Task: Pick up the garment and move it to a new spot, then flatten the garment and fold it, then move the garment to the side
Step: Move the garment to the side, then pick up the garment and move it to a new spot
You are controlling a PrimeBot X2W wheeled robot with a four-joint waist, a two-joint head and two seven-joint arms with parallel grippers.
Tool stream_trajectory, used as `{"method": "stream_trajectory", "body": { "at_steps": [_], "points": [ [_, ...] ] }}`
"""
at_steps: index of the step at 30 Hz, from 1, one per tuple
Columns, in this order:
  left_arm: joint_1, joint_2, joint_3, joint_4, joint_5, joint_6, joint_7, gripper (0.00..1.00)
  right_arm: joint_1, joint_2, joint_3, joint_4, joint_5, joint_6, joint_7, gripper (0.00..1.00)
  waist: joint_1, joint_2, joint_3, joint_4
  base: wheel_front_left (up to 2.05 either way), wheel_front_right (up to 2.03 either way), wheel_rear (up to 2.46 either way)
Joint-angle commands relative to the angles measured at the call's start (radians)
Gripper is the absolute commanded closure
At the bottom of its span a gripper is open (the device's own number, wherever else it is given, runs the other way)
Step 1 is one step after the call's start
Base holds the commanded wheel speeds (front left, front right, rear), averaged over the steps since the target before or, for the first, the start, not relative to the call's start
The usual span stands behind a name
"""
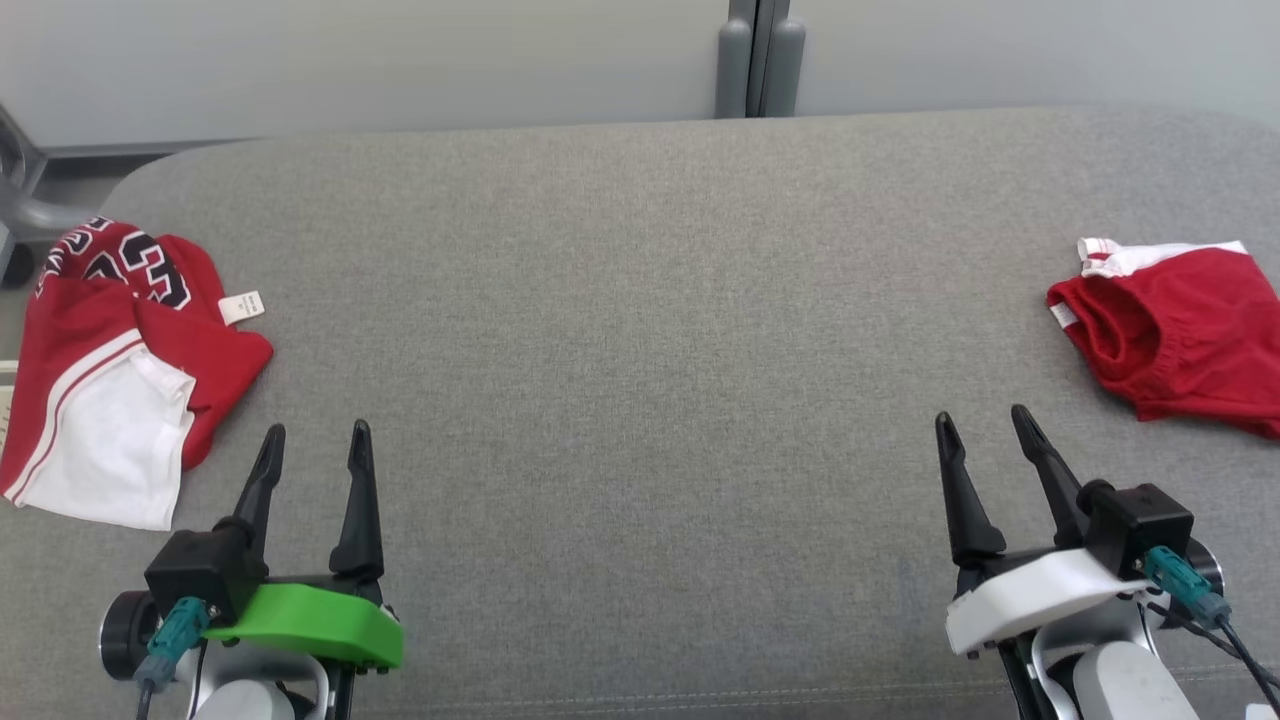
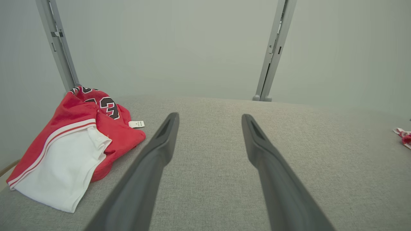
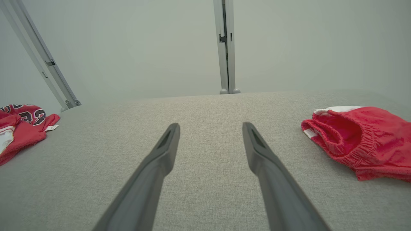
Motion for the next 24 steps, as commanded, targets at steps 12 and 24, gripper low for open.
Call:
{"method": "stream_trajectory", "body": {
  "at_steps": [12, 24],
  "points": [
    [0.086, 0.023, 0.001, -0.013, -0.013, 0.024, 0.004, 0.00, 0.138, -0.001, -0.068, -0.129, -0.011, -0.001, 0.060, 0.00, 0.0001, 0.0000, -0.099, -0.038, 0.00, 0.00, 0.00],
    [0.086, 0.019, -0.004, -0.005, -0.019, 0.027, 0.004, 0.00, 0.167, -0.001, -0.095, -0.178, -0.011, -0.001, 0.087, 0.00, 0.0001, 0.0000, -0.102, -0.046, 0.00, 0.00, 0.00]
  ]
}}
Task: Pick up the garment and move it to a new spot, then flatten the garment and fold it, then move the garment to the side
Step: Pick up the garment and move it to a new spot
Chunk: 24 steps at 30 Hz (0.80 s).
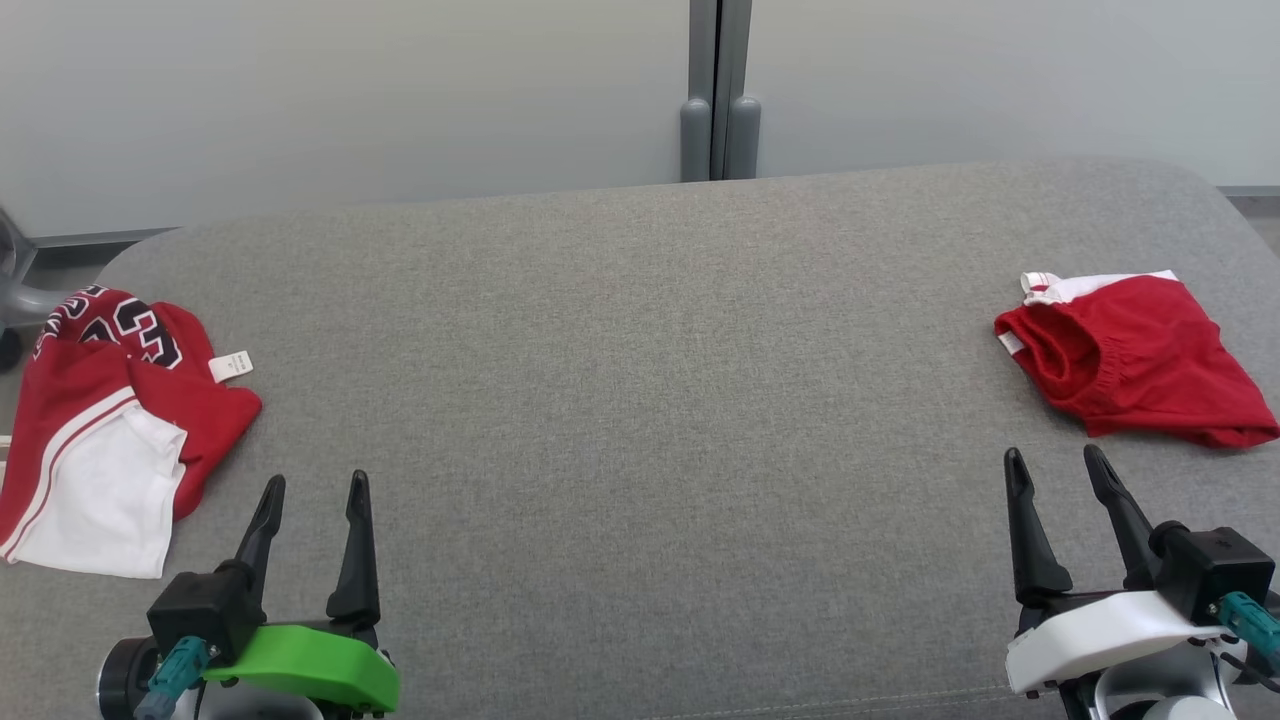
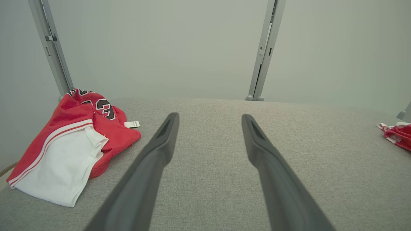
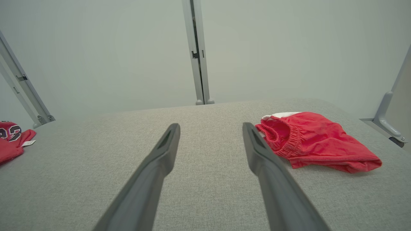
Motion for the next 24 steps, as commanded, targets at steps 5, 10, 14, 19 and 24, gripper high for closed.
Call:
{"method": "stream_trajectory", "body": {
  "at_steps": [5, 10, 14, 19, 24],
  "points": [
    [-0.008, -0.002, -0.003, 0.005, -0.002, 0.001, -0.005, 0.00, 0.011, -0.001, 0.002, -0.009, 0.001, -0.001, 0.005, 0.00, 0.0001, 0.0000, 0.002, 0.001, 0.00, 0.00, 0.00],
    [-0.014, -0.002, -0.004, 0.008, -0.003, 0.002, -0.005, 0.00, 0.007, -0.001, 0.007, -0.007, 0.003, -0.001, 0.004, 0.00, 0.0001, 0.0000, 0.004, 0.002, 0.00, 0.00, 0.00],
    [-0.017, -0.003, -0.004, 0.010, -0.006, 0.006, -0.005, 0.00, 0.005, -0.001, 0.008, -0.007, 0.004, -0.001, 0.001, 0.00, 0.0001, 0.0000, 0.005, 0.004, 0.00, 0.00, 0.00],
    [-0.020, -0.006, -0.007, 0.012, -0.009, 0.008, -0.006, 0.00, 0.016, -0.001, 0.002, -0.010, 0.004, -0.001, -0.002, 0.00, 0.0001, 0.0000, 0.003, 0.013, 0.00, 0.00, 0.00],
    [-0.036, -0.017, 0.003, 0.005, -0.013, 0.011, -0.009, 0.00, 0.021, -0.001, 0.008, -0.022, 0.002, -0.001, 0.000, 0.00, 0.0001, 0.0000, 0.002, 0.071, 0.00, 0.00, 0.00]
  ]
}}
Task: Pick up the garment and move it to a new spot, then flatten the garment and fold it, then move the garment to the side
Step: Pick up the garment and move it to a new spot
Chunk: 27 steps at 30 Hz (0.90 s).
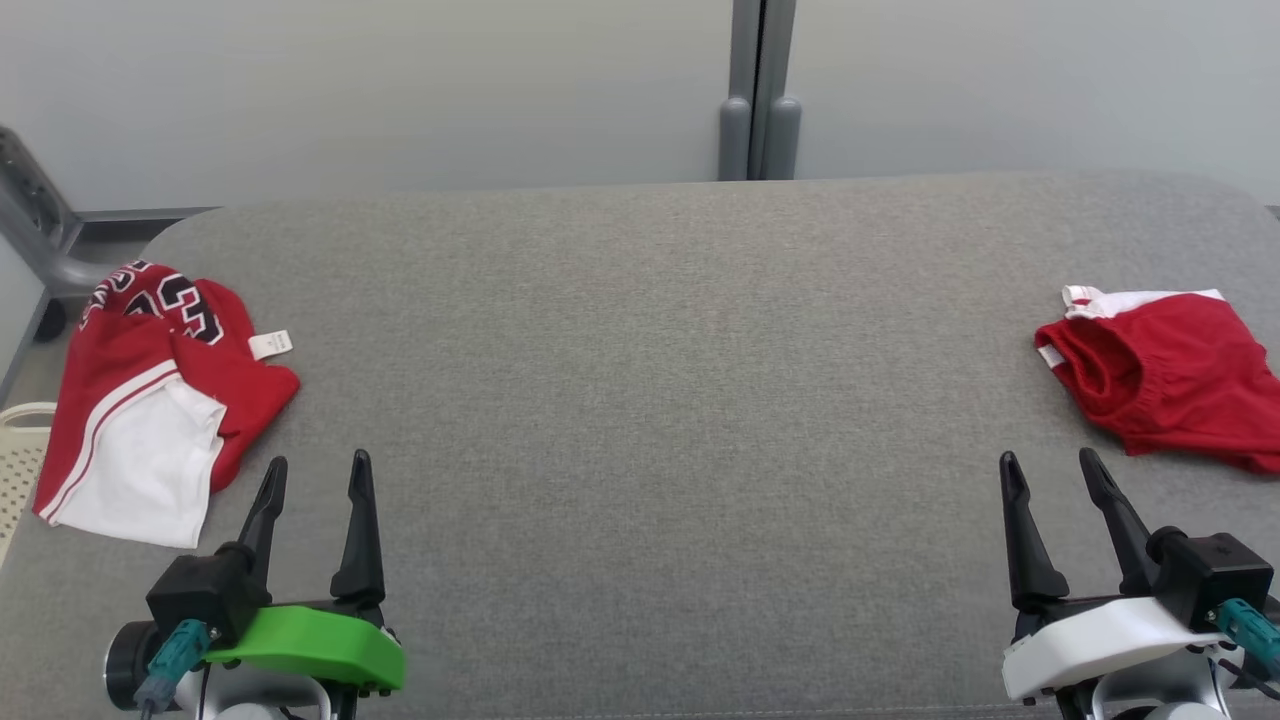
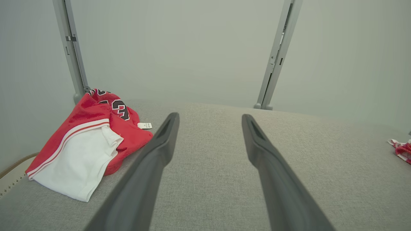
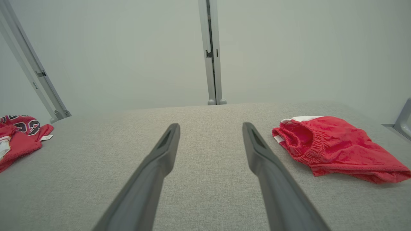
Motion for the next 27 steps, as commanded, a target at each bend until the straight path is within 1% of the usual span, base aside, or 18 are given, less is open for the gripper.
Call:
{"method": "stream_trajectory", "body": {
  "at_steps": [1, 5, 6, 10, 14, 20, 27],
  "points": [
    [-0.018, -0.001, 0.008, -0.002, -0.003, -0.001, -0.006, 0.00, 0.008, -0.001, 0.005, -0.009, 0.002, -0.001, 0.003, 0.00, 0.0001, -0.0001, -0.001, 0.053, 0.00, 0.00, 0.00],
    [-0.029, -0.011, 0.022, 0.000, -0.013, -0.015, -0.010, 0.00, 0.013, -0.001, 0.024, -0.017, 0.007, -0.001, 0.009, 0.00, 0.0001, -0.0001, -0.003, 0.141, 0.00, 0.00, 0.00],
    [-0.033, -0.012, 0.032, 0.006, -0.015, -0.023, -0.011, 0.00, 0.011, -0.001, 0.040, -0.017, 0.010, -0.001, 0.012, 0.00, 0.0001, -0.0001, -0.005, 0.185, 0.00, 0.00, 0.00],
    [-0.044, -0.016, 0.061, 0.018, -0.006, -0.035, -0.016, 0.00, 0.006, -0.001, 0.070, -0.009, 0.019, -0.001, 0.014, 0.00, 0.0001, -0.0001, -0.007, 0.268, 0.00, 0.00, 0.00],
    [-0.062, -0.020, 0.091, 0.020, 0.014, -0.055, -0.017, 0.00, 0.000, -0.002, 0.087, -0.001, 0.030, -0.001, 0.009, 0.00, 0.0001, -0.0001, -0.008, 0.345, 0.00, 0.00, 0.00],
    [-0.057, -0.037, 0.159, 0.030, 0.039, -0.091, -0.016, 0.00, -0.015, -0.002, 0.108, 0.016, 0.041, -0.001, -0.002, 0.00, 0.0001, -0.0001, -0.008, 0.410, 0.00, 0.00, 0.00],
    [-0.037, -0.071, 0.207, 0.040, 0.069, -0.126, -0.016, 0.00, -0.017, -0.002, 0.110, 0.035, 0.045, -0.001, -0.011, 0.00, 0.0001, -0.0001, -0.006, 0.436, 0.00, 0.00, 0.00]
  ]
}}
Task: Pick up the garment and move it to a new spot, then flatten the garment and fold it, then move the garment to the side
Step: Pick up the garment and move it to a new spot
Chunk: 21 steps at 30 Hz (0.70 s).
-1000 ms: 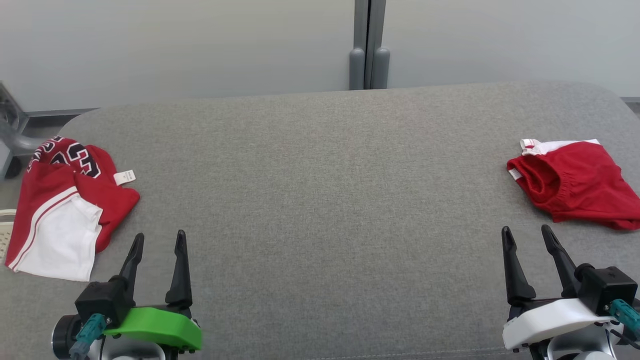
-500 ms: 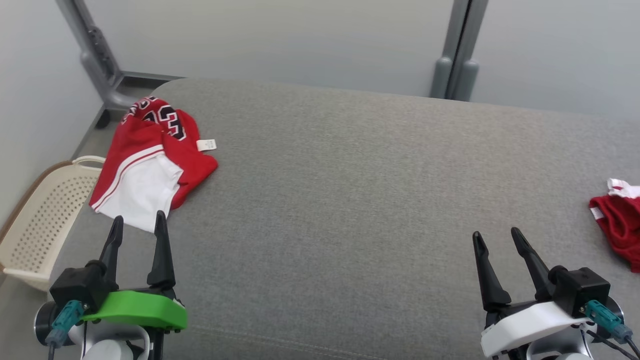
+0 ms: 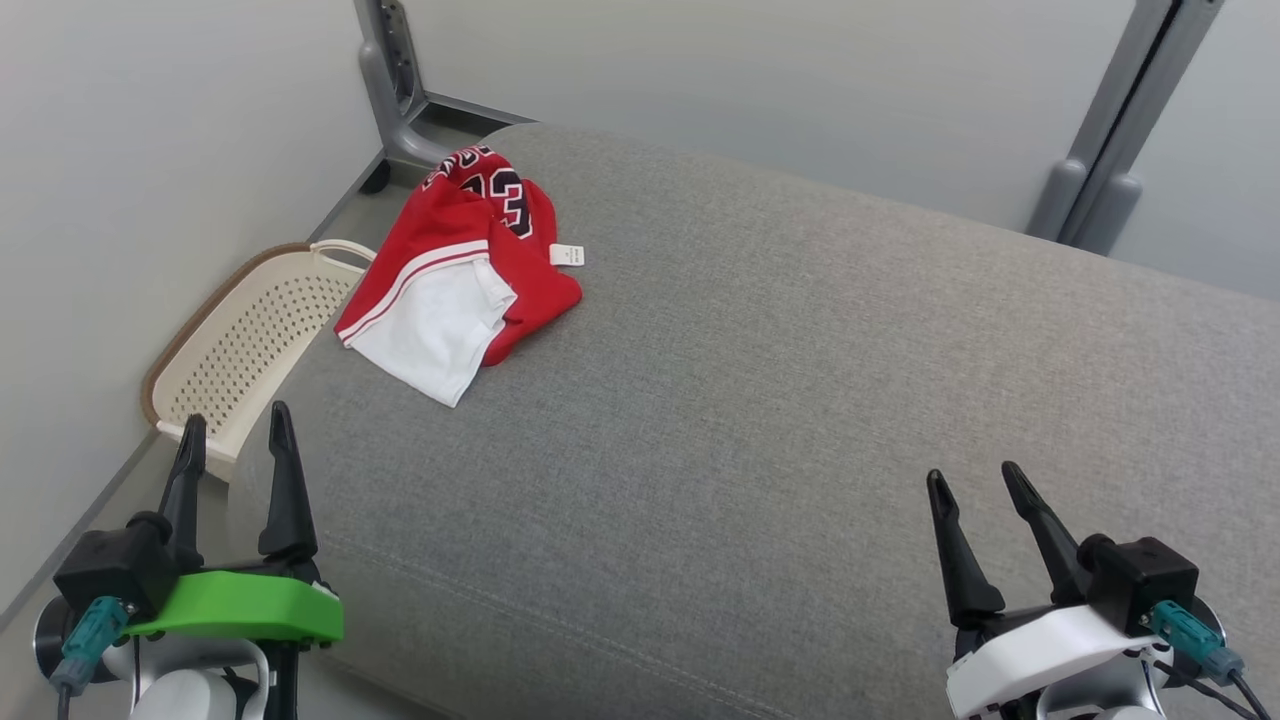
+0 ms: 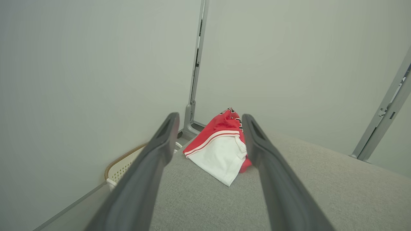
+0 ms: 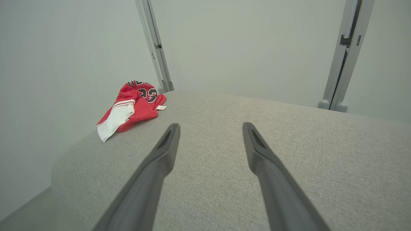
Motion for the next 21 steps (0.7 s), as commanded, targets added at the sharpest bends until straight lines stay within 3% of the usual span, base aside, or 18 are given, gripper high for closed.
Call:
{"method": "stream_trajectory", "body": {
  "at_steps": [1, 13, 21],
  "points": [
    [0.008, -0.010, 0.011, 0.006, 0.015, -0.013, -0.003, 0.00, -0.009, -0.002, 0.000, 0.006, 0.007, -0.001, -0.008, 0.00, 0.0000, 0.0000, 0.001, 0.018, 0.00, 0.00, 0.00],
    [-0.017, -0.046, 0.035, 0.039, 0.058, -0.052, -0.003, 0.00, -0.023, -0.002, -0.002, 0.010, 0.001, -0.001, -0.010, 0.00, 0.0000, 0.0000, 0.012, 0.021, 0.00, 0.00, 0.00],
    [-0.151, -0.011, 0.040, 0.059, 0.035, -0.079, 0.048, 0.00, -0.042, -0.002, 0.015, -0.007, -0.016, -0.001, 0.011, 0.00, 0.0000, 0.0000, 0.053, -0.012, 0.00, 0.00, 0.00]
  ]
}}
